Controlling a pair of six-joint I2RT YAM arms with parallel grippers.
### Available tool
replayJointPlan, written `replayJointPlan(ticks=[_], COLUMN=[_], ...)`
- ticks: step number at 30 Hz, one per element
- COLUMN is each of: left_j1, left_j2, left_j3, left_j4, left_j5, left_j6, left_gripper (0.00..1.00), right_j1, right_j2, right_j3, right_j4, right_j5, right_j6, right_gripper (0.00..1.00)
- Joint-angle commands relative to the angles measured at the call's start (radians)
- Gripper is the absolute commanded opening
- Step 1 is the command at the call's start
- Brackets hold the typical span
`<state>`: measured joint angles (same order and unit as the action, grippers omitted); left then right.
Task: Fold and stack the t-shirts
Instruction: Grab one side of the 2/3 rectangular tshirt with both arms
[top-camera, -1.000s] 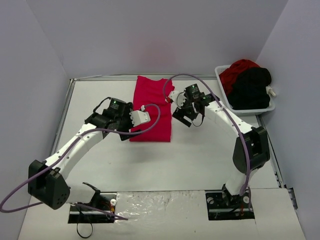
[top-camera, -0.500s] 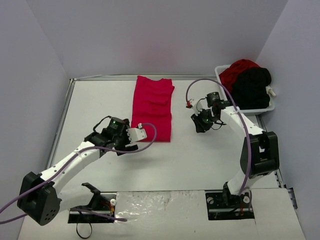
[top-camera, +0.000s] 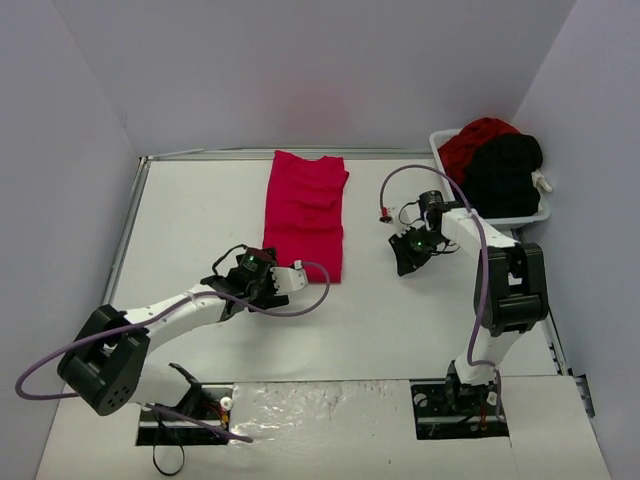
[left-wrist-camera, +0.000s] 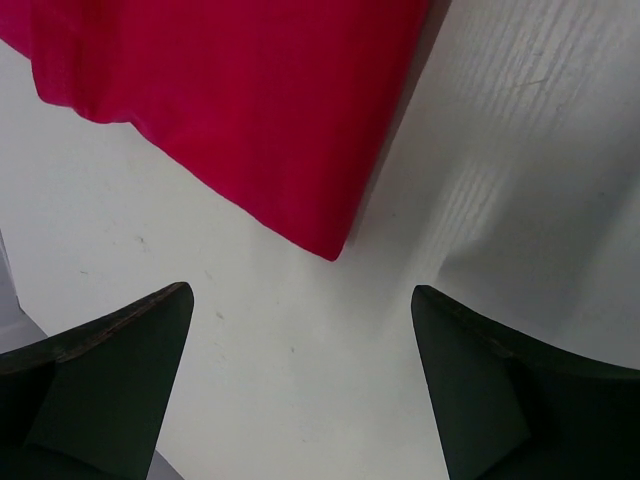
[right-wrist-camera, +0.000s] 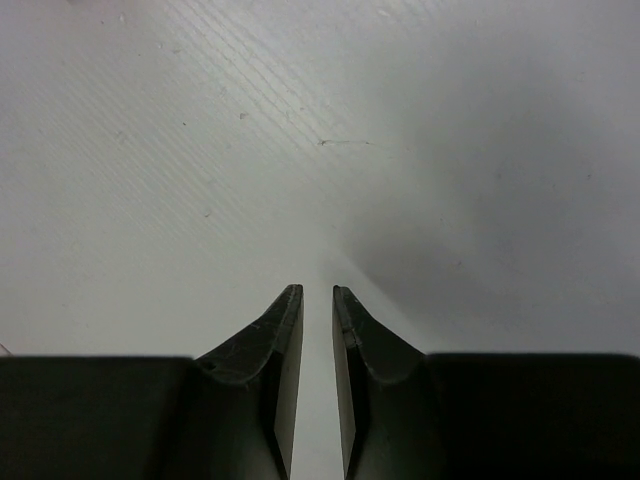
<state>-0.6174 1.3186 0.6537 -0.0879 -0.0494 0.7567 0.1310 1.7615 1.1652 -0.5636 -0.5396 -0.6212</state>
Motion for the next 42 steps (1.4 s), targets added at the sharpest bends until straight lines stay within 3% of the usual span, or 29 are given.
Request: replayJointPlan(ticks=[1, 12, 15, 16, 20, 22, 27, 30, 42], left_j1=[-0.008, -0.008, -0.01, -0.008, -0.01, -0.008, -0.007, -0.004, 0.091], left_j2=[0.03, 0.143, 0.166, 0.169, 0.172, 0.162, 0.149, 0.148, 0.131], left_j3=[-0.008, -0.009, -0.002, 0.001, 0.008, 0.001, 0.012, 0.015, 0.099], left_j4=[0.146, 0.235, 0.237, 0.234, 0.223, 0.221, 0.18, 0.174, -0.032], left_j5=[-0.056, -0.092, -0.093, -0.09, -0.075, -0.058, -0.018, -0.003, 0.239], left_j6=[0.015, -0.007, -0.01, -0.014, -0.016, -0.022, -0.039, -0.046, -0.063], left_gripper=[0.9, 0.86, 0.7, 0.54, 0.28, 0.26, 0.08, 0.03, 0.02], right_j1=[-0.01, -0.011, -0.011, -0.011, -0.011, -0.011, -0.011, -0.011, -0.011], right_j2=[-0.016, 0.003, 0.004, 0.004, 0.009, 0.009, 0.006, 0.006, -0.014], right_j3=[0.007, -0.007, -0.009, -0.01, -0.01, -0.01, -0.015, -0.018, -0.003], right_j4=[-0.048, -0.048, -0.048, -0.048, -0.05, -0.051, -0.051, -0.05, -0.058], right_j5=[-0.022, -0.013, -0.008, -0.007, -0.008, -0.01, -0.003, 0.003, -0.054], right_j6=[-0.012, -0.02, -0.02, -0.021, -0.022, -0.02, -0.023, -0.023, -0.002], right_gripper=[0.16, 0.19, 0.2, 0.19, 0.14, 0.11, 0.08, 0.08, 0.09])
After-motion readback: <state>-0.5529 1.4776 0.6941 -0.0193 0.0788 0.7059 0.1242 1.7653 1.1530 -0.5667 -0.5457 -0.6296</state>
